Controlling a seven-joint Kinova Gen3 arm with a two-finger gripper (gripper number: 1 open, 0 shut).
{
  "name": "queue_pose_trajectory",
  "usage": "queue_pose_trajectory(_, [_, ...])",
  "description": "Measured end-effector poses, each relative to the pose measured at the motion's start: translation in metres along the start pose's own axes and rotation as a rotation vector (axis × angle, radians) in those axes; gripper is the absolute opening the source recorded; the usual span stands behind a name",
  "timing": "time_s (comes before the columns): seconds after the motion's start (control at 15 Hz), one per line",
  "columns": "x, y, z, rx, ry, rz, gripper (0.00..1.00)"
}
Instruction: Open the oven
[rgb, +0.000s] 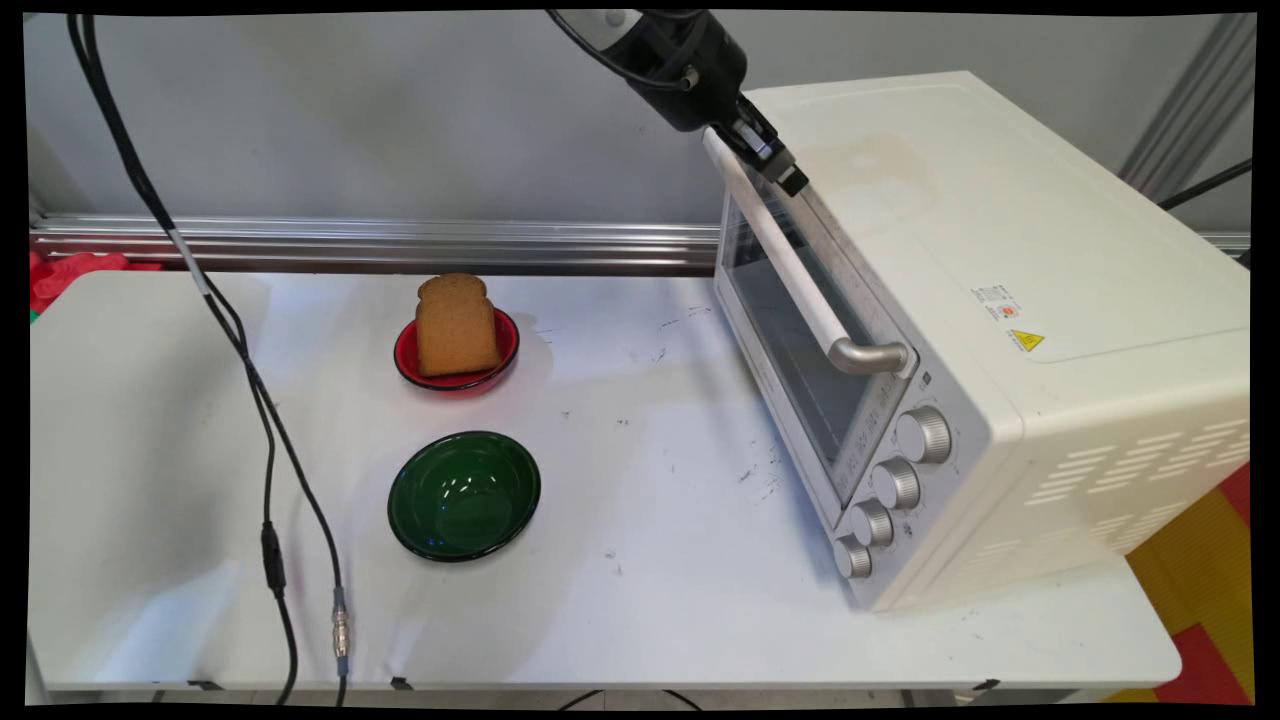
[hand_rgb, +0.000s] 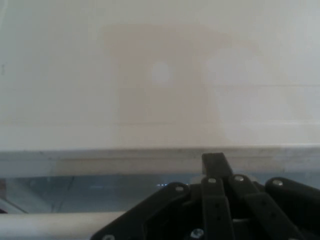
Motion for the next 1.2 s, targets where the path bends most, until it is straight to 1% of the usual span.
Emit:
queue_pose_trajectory(0.47, [-0.003,-0.003,0.010,-0.009,-0.005,0.011,0.00])
queue_pose_trajectory(0.8, [-0.007,-0.002,0.019,-0.025,-0.010,0.021,0.00])
queue_pose_trajectory(1.2, [-0.016,-0.003,0.027,-0.034,-0.026,0.032,0.00])
